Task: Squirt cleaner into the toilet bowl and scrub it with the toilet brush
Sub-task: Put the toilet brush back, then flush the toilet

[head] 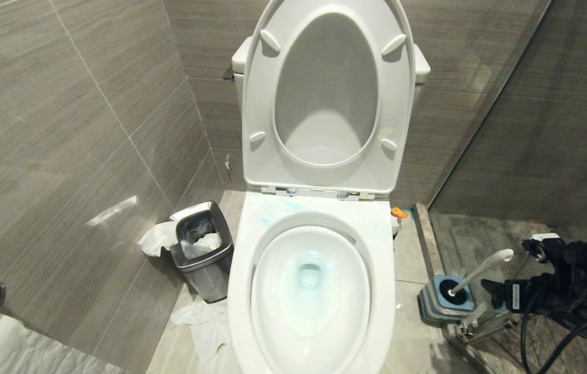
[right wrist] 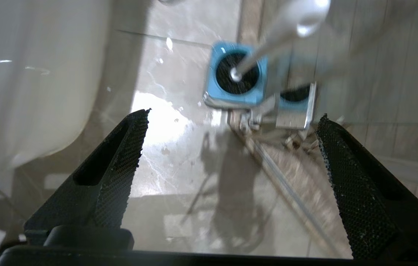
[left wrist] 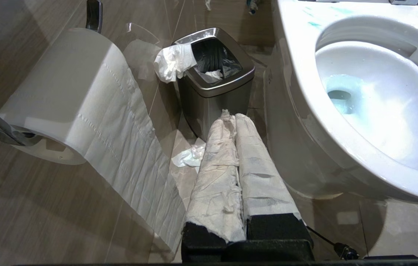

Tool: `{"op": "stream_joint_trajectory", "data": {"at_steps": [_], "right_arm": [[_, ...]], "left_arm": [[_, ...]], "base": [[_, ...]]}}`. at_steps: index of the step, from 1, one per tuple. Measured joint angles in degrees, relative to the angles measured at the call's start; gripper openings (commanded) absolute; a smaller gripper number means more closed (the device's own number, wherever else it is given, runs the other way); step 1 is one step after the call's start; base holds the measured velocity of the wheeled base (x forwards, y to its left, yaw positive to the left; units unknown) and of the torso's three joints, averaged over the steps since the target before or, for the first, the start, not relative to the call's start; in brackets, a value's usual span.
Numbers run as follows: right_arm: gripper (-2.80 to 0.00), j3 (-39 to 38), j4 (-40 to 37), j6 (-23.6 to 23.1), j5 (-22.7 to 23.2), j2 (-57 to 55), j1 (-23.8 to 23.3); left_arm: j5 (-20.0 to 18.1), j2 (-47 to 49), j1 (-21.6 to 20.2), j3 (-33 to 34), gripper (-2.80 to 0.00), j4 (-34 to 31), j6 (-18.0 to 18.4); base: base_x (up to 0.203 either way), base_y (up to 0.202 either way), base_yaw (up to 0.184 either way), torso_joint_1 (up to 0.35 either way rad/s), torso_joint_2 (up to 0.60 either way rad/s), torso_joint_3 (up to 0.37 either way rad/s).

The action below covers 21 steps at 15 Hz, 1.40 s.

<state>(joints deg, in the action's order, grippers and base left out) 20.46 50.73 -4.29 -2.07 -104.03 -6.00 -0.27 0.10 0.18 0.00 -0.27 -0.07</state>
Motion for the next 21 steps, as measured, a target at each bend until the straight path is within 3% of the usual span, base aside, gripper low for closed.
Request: {"op": "stream_joint_trajectory", "data": {"at_steps": [1,5,10,14,17,21], "right_arm": [[-2.80,-1.30,0.63,-1.76,1.54,2.86,0.00],[-2.80,-3.39,5.38,-8.38,10.12,12.64,0.05],[-2.80,-5.16,5.49,-7.37,10.73,18.91,0.02],[-2.80,-2.05,5.51,-3.42,9.34,24.65,0.02],[-2.80,3.54,5.33,-1.59,3.46,31.60,0.02],[-2.80,5.89,-3.81,-0.94,1.28,45.90,0.67]], "left_arm": [[0.00,0.00,0.00,0.00,-2.80,0.00,0.00],[0.02,0.00,0.00,0.00,-2.80,0.01,0.02],[0.00,0.00,0.00,0.00,-2.80,0.00,0.00],[0.02,0.00,0.00,0.00,-2.80,0.00,0.00],[0.02,0.00,0.00,0.00,-2.80,0.00,0.00],[0.00,0.00,0.00,0.00,-2.80,0.00,0.02]], "base": [[0.000,0.000,0.000,0.000,0.00,0.000],[0.000,0.000,0.000,0.000,0.00,0.000],[0.000,0.000,0.000,0.000,0.00,0.000],[0.000,0.000,0.000,0.000,0.00,0.000],[0.000,0.000,0.000,0.000,0.00,0.000],[0.000,0.000,0.000,0.000,0.00,0.000]]}}
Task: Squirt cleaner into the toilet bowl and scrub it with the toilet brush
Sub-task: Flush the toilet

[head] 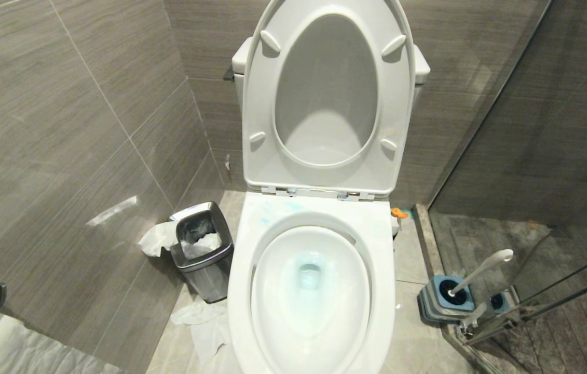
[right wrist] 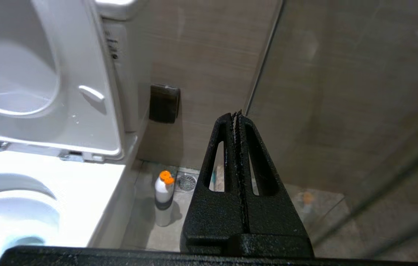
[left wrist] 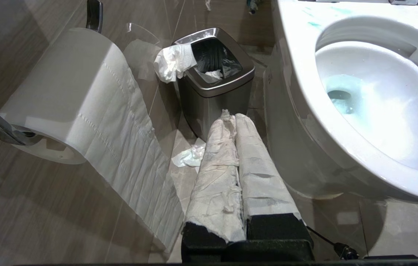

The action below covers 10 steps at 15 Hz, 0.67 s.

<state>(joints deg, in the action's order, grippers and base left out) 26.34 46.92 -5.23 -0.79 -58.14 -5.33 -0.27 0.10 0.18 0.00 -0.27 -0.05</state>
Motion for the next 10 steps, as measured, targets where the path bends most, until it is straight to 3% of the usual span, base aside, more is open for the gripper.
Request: {"op": "stream_joint_trajectory", "data": {"at_steps": [10], "right_arm": [[-2.80,-3.74,-32.92,-1.13,-0.78,37.33,2.76]], "left_arm": [[0.02,0.00,0.00,0.00,-2.80,-0.02,-0.03]], "base": [[0.000,0.000,0.000,0.000,0.00,0.000]]}}
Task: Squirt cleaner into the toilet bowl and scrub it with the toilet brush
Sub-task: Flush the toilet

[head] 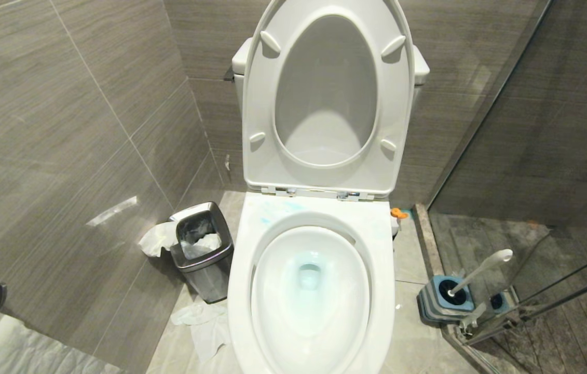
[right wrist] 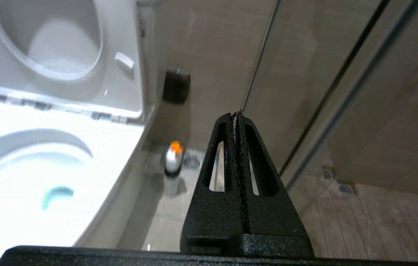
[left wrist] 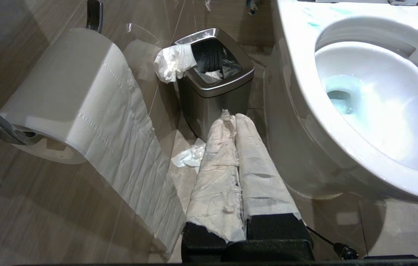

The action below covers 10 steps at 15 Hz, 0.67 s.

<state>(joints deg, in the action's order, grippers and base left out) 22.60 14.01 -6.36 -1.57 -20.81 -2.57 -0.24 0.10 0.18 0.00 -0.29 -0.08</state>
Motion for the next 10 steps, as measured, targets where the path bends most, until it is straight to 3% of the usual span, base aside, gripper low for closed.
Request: {"op": "stream_joint_trajectory", "data": {"at_steps": [5,10], "right_arm": [[-2.80,-7.33,-13.15,-0.64,-2.93,15.85,2.23],[-2.80,-18.21,-8.53,2.13,-3.25,20.48,2.49]], "left_arm": [[-0.02,0.00,0.00,0.00,-2.80,0.05,0.03],[-0.01,0.00,0.00,0.00,-2.80,0.02,0.01]], "base": [[0.000,0.000,0.000,0.000,0.00,0.000],[0.000,0.000,0.000,0.000,0.00,0.000]]}}
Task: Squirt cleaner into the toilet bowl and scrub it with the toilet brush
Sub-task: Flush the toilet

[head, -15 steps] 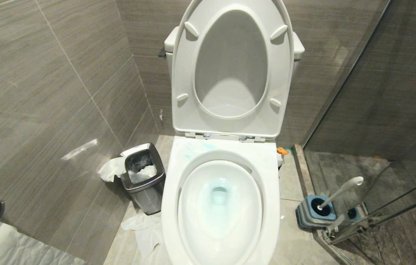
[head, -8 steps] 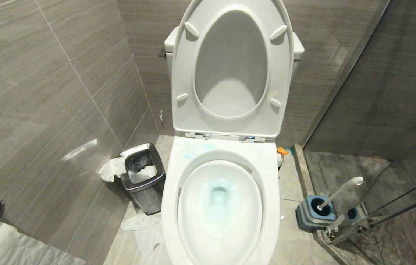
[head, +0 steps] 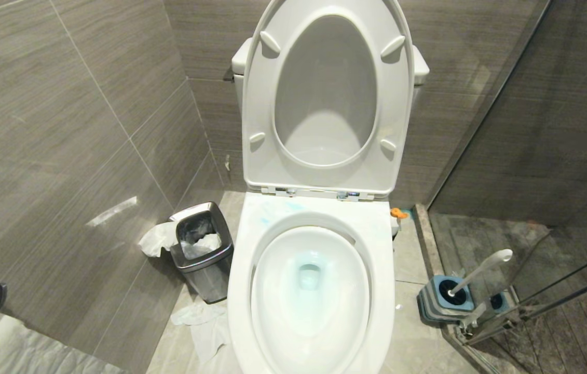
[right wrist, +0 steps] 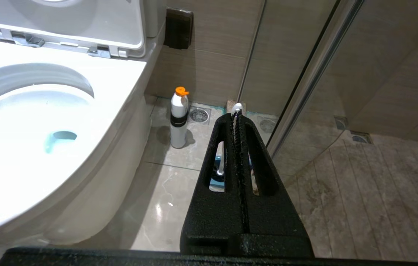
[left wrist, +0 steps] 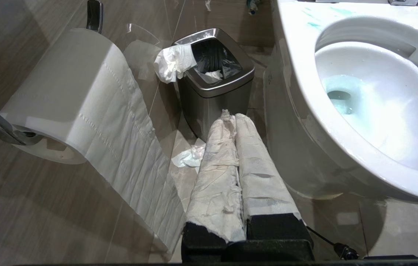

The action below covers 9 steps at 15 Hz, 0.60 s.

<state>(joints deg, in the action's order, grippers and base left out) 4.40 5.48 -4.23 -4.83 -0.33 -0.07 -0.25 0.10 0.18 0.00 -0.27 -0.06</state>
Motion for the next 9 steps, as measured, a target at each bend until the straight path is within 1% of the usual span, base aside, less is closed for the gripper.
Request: {"op": "stream_joint_trajectory", "data": {"at_steps": [1,3,7,9], "right_arm": [[-2.80,-1.82,1.53,-0.10,0.10,0.25,0.00],[-2.80,-3.67,1.60,-0.06,0.59,0.43,0.00],[-2.80,-4.26,-3.13,-0.69,5.40,0.49,-0.02],[-2.80,-4.32,-5.69,1.32,5.42,0.49,-0.02]], "left_arm": [[-0.02,0.00,0.00,0.00,-2.80,0.00,-0.01],[-0.02,0.00,0.00,0.00,-2.80,0.02,-0.01],[-0.02,0.00,0.00,0.00,-2.80,0.00,-0.01],[0.01,0.00,0.00,0.00,-2.80,0.02,-0.03]], "base": [[0.000,0.000,0.000,0.000,0.00,0.000],[0.000,0.000,0.000,0.000,0.00,0.000],[0.000,0.000,0.000,0.000,0.00,0.000],[0.000,0.000,0.000,0.000,0.00,0.000]]}}
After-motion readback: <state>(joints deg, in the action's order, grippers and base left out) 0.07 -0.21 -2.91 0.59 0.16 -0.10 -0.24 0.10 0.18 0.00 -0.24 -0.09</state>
